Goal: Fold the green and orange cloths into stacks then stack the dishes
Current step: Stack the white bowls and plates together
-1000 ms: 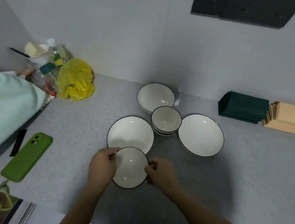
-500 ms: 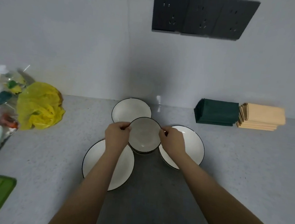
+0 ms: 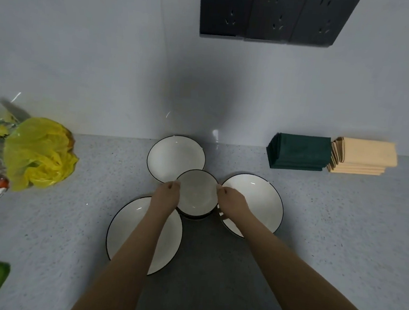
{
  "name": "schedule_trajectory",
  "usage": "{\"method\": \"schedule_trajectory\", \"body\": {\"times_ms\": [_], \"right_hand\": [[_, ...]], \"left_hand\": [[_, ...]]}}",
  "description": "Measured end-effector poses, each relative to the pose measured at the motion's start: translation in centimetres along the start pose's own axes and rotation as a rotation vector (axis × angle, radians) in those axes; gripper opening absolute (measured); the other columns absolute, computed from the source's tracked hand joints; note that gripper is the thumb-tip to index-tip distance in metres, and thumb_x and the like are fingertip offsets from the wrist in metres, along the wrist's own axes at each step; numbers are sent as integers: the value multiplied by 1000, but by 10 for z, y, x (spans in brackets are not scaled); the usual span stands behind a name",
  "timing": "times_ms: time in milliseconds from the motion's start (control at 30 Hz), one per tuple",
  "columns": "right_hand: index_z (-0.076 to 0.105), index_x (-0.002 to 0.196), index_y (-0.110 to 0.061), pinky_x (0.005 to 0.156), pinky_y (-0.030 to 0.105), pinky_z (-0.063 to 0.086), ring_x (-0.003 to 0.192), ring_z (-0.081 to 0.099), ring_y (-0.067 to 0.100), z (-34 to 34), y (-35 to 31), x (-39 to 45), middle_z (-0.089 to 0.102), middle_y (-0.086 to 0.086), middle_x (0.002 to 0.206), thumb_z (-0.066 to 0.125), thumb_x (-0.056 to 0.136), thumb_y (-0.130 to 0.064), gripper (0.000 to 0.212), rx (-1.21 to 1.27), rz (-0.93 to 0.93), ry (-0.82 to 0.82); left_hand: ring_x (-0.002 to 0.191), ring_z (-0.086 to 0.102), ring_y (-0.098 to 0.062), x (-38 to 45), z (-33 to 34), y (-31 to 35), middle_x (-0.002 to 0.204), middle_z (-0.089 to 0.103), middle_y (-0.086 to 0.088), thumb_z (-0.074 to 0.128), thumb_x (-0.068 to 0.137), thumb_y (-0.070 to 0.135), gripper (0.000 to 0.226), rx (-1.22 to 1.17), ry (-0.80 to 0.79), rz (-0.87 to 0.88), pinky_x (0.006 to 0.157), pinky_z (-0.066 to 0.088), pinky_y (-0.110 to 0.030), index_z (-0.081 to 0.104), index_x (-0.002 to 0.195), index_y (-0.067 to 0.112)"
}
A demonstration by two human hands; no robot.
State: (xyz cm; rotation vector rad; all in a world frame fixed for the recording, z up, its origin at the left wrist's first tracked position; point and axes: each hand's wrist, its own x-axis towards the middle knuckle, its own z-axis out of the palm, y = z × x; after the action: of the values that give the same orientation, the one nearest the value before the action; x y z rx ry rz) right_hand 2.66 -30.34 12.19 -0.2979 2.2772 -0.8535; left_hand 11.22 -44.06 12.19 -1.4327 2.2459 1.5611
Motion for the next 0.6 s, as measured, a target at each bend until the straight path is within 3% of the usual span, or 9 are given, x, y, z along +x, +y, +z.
{"method": "schedule_trajectory", "body": {"times_ms": [67, 167, 234, 334, 400, 467, 601], "right_hand": [[56, 120, 0, 100, 45, 43, 106, 55, 33, 2, -3, -3, 54, 13, 101, 23, 102, -36, 52, 46, 60, -73], [56, 120, 0, 102, 39, 41, 114, 53, 34, 2, -7, -4, 57, 19, 112, 19, 103, -34, 53, 101, 99, -80], [58, 116, 0, 98, 37, 43, 110, 55, 34, 2, -7, -4, 59, 20, 116, 22, 102, -35, 52, 146, 122, -57], [61, 109, -7, 94, 46, 50, 100, 62, 35, -1, -3, -1, 62, 18, 105, 32, 97, -44, 49, 333, 182, -85], [61, 103, -8, 83, 44, 56, 86, 64, 34, -13, -5, 1, 61, 17, 96, 38, 97, -45, 43, 466, 221, -111], [58, 104, -10, 75, 39, 57, 76, 63, 31, -30, -6, 2, 59, 16, 100, 44, 97, -43, 37, 576, 249, -126], [57, 116, -10, 71, 37, 58, 78, 64, 31, -65, -11, 19, 60, 19, 107, 51, 93, -46, 42, 698, 219, -101]], "left_hand": [[96, 56, -29, 3, -1, 2, 98, 57, -15, 30, 102, 33, 41, -55, -47, -56, 87, 46, -37, 57, 95, 4], [101, 55, -26, 6, -3, 5, 111, 56, -11, 31, 101, 40, 37, -178, -103, -176, 83, 54, -39, 55, 108, 13], [98, 55, -25, 7, -4, 9, 114, 56, -11, 32, 101, 40, 36, -204, -111, -210, 77, 54, -37, 55, 111, 14], [93, 57, -26, 8, -5, 15, 112, 59, -14, 33, 101, 39, 38, -208, -102, -209, 66, 54, -32, 58, 112, 12], [91, 59, -29, 11, -7, 23, 105, 60, -13, 36, 101, 39, 35, -236, -111, -207, 68, 54, -33, 58, 110, 13], [90, 60, -30, 10, -8, 33, 94, 61, -8, 40, 100, 39, 31, -277, -129, -200, 76, 55, -38, 58, 105, 14], [79, 58, -21, 24, 1, 69, 87, 59, -3, 43, 100, 35, 29, -328, -144, -140, 88, 53, -41, 60, 91, 14]]}}
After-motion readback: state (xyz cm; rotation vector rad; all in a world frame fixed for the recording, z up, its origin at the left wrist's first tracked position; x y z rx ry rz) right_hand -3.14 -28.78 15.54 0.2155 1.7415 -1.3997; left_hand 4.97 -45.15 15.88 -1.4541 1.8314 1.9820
